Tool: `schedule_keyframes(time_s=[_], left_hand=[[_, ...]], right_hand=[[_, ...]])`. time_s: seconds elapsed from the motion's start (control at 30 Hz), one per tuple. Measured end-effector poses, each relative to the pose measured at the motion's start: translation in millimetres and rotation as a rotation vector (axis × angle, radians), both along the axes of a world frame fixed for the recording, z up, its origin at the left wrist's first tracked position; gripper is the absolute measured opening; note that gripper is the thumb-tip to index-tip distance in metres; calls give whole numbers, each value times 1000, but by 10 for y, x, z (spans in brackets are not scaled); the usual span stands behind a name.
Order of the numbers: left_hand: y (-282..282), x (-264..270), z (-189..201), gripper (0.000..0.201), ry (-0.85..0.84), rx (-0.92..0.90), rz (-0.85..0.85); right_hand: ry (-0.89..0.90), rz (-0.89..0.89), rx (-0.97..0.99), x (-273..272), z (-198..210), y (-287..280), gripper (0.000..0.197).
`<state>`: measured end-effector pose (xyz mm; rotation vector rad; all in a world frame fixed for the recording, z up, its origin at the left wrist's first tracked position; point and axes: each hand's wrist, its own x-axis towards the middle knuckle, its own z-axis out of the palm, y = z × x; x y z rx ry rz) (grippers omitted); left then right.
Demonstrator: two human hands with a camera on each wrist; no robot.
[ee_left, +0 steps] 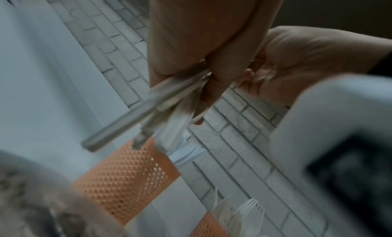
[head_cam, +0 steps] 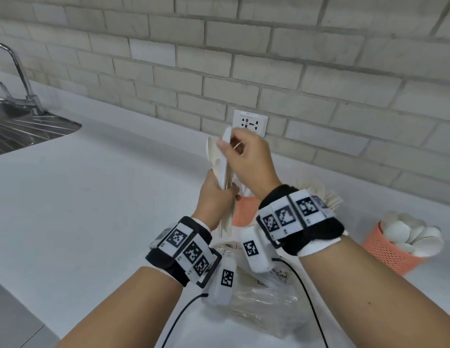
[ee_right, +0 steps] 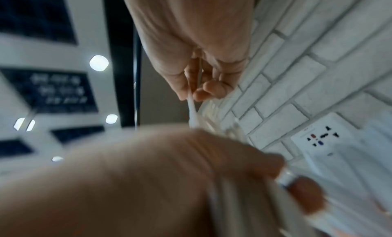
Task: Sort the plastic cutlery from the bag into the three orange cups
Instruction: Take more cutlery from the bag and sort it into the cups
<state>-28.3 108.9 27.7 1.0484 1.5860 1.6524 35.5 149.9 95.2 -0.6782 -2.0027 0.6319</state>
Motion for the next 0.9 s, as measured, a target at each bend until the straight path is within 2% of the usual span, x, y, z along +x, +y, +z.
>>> schedule_keyframes(time_s=[0.1,0.23,0.3,0.4,0.57,0.67,0.73,0.8,0.87,0.9], left_hand=[[-13,-30,-31,34,-26,-51,-17],[-31,-115,-59,25,-135,-36,-78],[-48,-142,-61,20,-212,-20,-129],[-82,-154,-53,13,-318,16,-225],[-83,-157,-31,11,-485,60,-339],[-78,-175,-33,10,-564,63,-381],[-85,-193,-37,9,-577,58,-403],[-89,-206,-38,11,-570,53,-411],[-84,-215,-33,12,-572,50,-410],[-82,-216,-30,12,-573,50,-411]], right_hand=[[187,11,-98,81,229,42,26],[422,-127,42,268,416,197,19],[457,-208,152,347,366,288,21],[336,-254,237,376,48,424,13],[-132,-300,42,370,-670,693,21],[-383,-351,-18,375,-791,736,26],[-388,-387,15,357,-720,704,26],[-266,-389,130,321,-587,609,30],[-101,-262,288,291,-433,484,35],[-106,-161,356,282,-372,430,38]])
